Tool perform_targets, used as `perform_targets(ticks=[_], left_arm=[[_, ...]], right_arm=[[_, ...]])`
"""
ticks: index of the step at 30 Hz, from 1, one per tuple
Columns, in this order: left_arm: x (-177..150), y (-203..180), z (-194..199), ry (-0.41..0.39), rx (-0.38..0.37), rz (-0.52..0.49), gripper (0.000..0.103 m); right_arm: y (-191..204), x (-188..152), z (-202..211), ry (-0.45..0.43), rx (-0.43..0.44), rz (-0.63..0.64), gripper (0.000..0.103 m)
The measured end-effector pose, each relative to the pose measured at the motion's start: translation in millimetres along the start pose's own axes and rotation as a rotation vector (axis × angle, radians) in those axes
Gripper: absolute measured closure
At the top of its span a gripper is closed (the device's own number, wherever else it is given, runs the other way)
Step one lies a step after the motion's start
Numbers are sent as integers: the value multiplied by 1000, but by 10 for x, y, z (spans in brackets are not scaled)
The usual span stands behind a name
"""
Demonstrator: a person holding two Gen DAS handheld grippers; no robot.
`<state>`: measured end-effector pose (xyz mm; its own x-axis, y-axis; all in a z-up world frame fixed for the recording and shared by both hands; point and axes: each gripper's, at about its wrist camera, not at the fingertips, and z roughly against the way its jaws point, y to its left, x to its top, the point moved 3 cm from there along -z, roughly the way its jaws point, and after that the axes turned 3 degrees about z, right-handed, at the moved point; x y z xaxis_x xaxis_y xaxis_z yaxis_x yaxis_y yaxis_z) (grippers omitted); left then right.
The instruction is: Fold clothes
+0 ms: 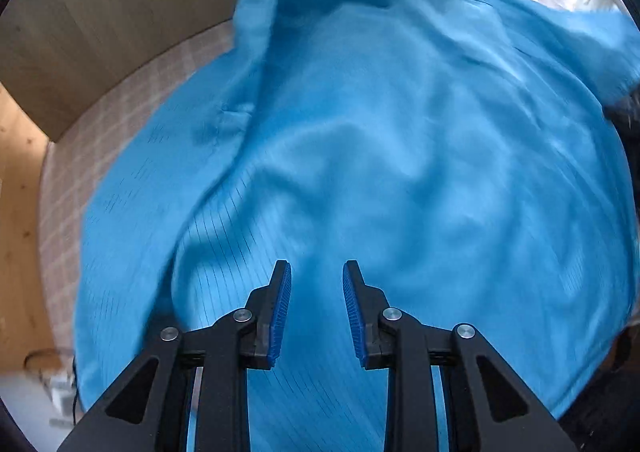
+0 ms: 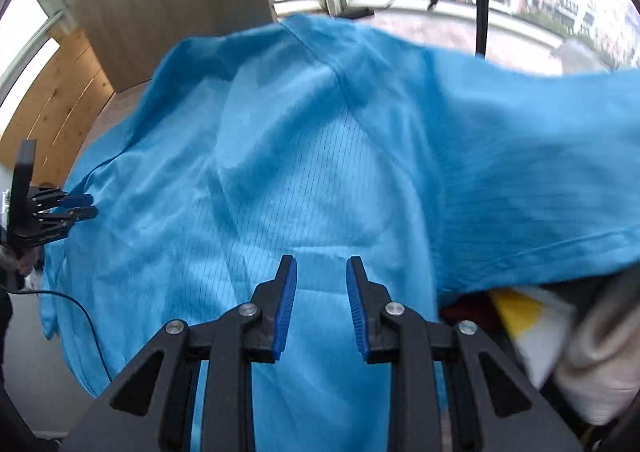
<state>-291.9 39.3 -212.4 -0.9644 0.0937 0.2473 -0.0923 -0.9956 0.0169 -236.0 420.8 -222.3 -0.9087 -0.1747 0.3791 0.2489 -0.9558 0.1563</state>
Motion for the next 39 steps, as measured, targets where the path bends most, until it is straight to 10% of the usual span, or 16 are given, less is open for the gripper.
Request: perform_targets(ticks=[6, 12, 18, 29, 39], left_arm=[[503, 521, -329, -21, 13, 11, 74], [964, 1163, -332, -103, 258, 15, 68], [897, 1529, 128, -144, 151, 45, 71], [-906, 1358, 779, -104, 54, 86, 70], [-2864, 902, 850, 34, 77, 236, 61]], right_arm=[[76, 142, -481, 47, -108, 16, 77], [-191, 350, -695, 54, -253, -23, 76], [-36, 548, -561, 28, -214, -65, 76], [2245, 574, -470, -15, 240, 329, 75], [3886, 286, -1130, 80, 306, 605, 75]])
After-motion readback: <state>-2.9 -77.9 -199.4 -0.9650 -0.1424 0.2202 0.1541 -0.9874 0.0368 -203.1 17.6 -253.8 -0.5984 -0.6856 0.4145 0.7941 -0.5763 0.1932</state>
